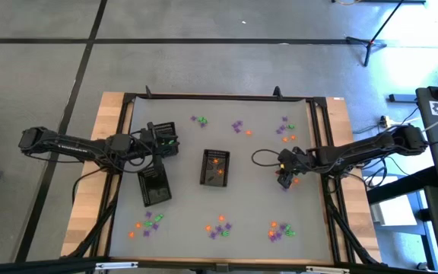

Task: Sort Halloween decoration
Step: Put the orange spider toy into the bottom right black basket

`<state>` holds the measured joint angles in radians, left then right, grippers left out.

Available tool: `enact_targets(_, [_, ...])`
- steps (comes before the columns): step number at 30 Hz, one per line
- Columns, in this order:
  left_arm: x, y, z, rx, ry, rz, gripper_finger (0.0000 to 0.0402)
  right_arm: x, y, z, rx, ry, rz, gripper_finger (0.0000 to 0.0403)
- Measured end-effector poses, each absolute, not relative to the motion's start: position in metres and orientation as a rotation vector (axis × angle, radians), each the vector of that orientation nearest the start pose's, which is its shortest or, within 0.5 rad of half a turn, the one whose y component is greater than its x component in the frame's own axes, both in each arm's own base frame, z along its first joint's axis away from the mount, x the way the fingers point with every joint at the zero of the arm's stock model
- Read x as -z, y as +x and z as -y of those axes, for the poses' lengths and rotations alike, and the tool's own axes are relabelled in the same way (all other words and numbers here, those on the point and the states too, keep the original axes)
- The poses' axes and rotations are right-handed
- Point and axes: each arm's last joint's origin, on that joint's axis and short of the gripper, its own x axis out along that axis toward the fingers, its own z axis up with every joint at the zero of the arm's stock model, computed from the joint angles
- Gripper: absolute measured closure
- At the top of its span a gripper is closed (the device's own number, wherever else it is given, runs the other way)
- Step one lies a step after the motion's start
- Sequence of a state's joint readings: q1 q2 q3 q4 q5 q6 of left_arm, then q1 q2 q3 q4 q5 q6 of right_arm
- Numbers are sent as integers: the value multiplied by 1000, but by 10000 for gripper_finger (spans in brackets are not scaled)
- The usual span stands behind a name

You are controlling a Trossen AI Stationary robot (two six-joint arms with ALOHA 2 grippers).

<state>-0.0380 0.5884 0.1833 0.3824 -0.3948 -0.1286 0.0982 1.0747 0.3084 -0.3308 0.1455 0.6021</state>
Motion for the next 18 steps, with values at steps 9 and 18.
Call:
enact_targets(9, [-206,144,-6,-358,-122,-4,286,-117,158,-11,384,393,-1069,269])
enact_targets(18, [-206,144,-6,-359,-122,-5,286,-122,164,-12,354,370,-1044,394])
